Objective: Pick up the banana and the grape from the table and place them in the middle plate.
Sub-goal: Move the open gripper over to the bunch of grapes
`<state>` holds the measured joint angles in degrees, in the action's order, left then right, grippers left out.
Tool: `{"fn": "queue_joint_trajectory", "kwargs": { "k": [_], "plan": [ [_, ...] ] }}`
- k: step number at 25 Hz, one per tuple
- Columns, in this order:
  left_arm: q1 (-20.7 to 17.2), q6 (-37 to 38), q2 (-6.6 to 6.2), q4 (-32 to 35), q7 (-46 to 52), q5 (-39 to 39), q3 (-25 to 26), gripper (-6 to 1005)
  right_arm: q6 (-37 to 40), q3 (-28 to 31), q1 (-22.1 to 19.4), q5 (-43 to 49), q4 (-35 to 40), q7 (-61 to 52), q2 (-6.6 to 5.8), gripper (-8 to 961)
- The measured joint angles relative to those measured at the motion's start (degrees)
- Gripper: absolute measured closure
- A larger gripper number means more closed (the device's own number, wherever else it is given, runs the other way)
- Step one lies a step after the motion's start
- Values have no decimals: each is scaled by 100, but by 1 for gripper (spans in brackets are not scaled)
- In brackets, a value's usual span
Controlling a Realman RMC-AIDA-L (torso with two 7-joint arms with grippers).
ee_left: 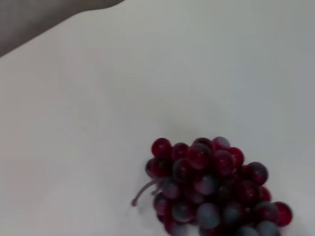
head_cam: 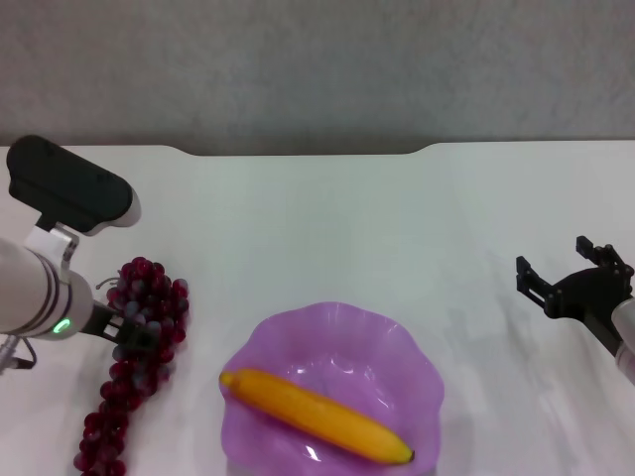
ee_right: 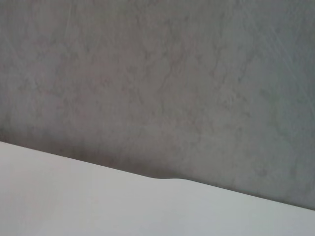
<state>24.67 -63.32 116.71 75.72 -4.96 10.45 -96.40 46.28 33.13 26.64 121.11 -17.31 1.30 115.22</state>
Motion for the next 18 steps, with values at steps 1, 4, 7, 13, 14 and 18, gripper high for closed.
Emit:
{"fn": "queue_joint_trajectory", "kwargs": {
  "k": [1, 4, 7, 13, 14, 18],
  "plan": [
    [4, 62, 1, -54, 2, 92, -4, 132, -7, 0, 1, 0, -6, 0, 0, 70],
    [63, 214, -14, -265, -55, 419, -13, 133, -23, 0, 9, 1, -11, 0, 0, 70],
    [160, 350, -13, -534, -144, 635, -24, 133, -30, 0, 10, 1, -7, 0, 0, 70],
    [293, 784, -2, -988, -107, 702, -51, 134, -32, 0, 9, 0, -11, -1, 0, 69],
    [291, 866, 2, -1023, -95, 697, -65, 134, -32, 0, 9, 0, -11, -1, 0, 69],
    [263, 1134, 15, -1094, -70, 698, -101, 134, -32, 0, 8, 0, -9, -3, 0, 69]
  ]
}}
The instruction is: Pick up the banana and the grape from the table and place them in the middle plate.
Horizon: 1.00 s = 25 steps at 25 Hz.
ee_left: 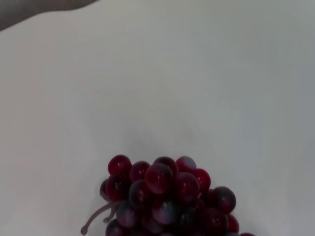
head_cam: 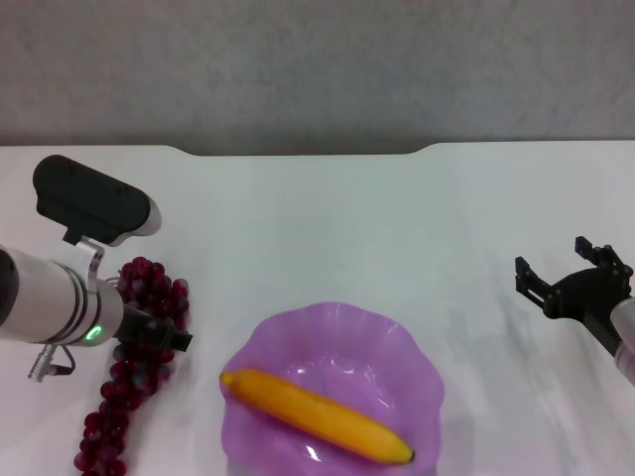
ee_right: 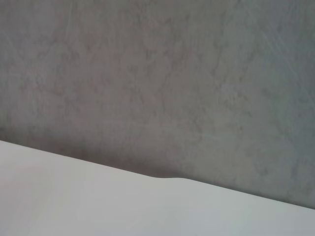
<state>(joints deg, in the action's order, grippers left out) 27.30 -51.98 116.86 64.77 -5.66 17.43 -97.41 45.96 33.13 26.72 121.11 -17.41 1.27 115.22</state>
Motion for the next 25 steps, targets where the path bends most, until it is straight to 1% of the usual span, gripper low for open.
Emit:
{"fn": "queue_joint_trajectory", "kwargs": {
  "k": [8, 15, 21, 25],
  "plan": [
    [90, 305, -4, -446, 28, 9, 30, 135, 0, 0, 4, 1, -9, -4, 0, 69],
    [22, 532, 2, -478, 30, 8, 2, 136, 18, 0, -10, 0, -8, -5, 0, 69],
    [11, 540, -7, -490, 25, 6, 13, 341, 46, -3, -21, 0, -8, -5, 0, 69],
    [-47, 665, -8, -492, 23, 5, 46, 420, 52, -32, -29, 0, -8, -5, 0, 69]
  ]
}}
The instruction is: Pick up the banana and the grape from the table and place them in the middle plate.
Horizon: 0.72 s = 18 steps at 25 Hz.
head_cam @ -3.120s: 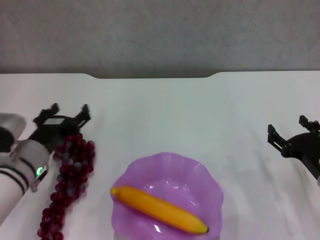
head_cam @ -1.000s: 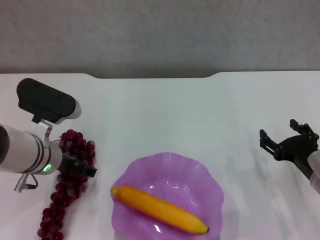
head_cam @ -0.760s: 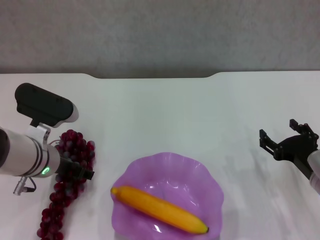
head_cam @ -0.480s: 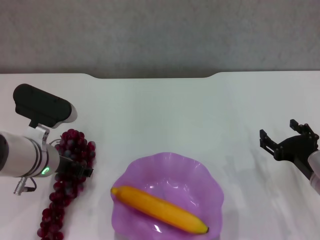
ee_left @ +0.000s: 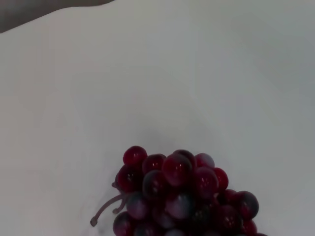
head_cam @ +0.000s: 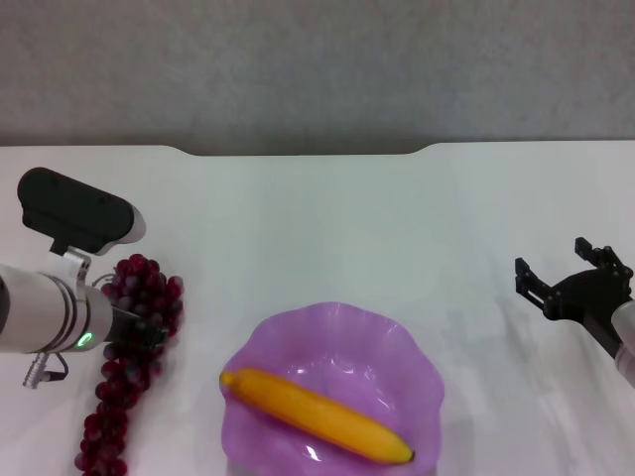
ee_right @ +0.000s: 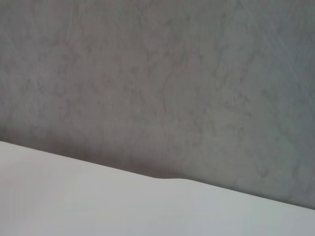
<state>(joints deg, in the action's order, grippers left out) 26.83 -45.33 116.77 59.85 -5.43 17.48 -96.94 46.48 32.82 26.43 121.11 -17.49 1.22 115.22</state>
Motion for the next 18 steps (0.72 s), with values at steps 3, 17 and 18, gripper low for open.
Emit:
{"fn": "queue_joint_trajectory", "kwargs": {
  "k": [3, 17, 18],
  "plan": [
    [-94, 166, 5, 20, -22, -8, -40, 480, 1, -2, -8, 0, 0, 0, 0, 69],
    [-187, 328, 5, 71, -9, -17, -19, 625, 55, -26, -7, 0, 0, 0, 0, 71],
    [-187, 329, 2, 73, -2, -15, -11, 627, 61, -38, -4, 0, 0, 0, 0, 71]
  ]
}}
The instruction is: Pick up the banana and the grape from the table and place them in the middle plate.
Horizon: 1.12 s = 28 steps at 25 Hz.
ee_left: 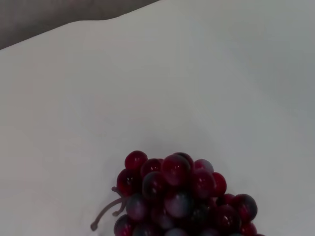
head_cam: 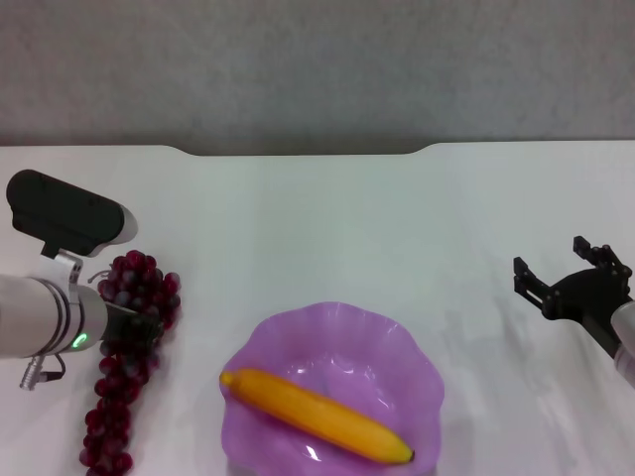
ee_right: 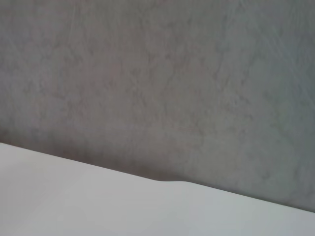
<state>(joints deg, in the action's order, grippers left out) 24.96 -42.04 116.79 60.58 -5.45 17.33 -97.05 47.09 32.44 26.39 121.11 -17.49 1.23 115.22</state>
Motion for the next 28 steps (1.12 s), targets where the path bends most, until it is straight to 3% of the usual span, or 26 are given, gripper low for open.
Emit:
{"fn": "queue_joint_trajectory", "kwargs": {
  "k": [21, 28],
  "plan": [
    [-427, 7, -17, 706, -43, 16, 1, 671, 221, -62, -53, 0, 14, 0, 0, 73],
    [-681, 423, 2, 979, -43, 21, -52, 717, 227, -63, -52, 0, 23, 0, 0, 74]
  ]
}}
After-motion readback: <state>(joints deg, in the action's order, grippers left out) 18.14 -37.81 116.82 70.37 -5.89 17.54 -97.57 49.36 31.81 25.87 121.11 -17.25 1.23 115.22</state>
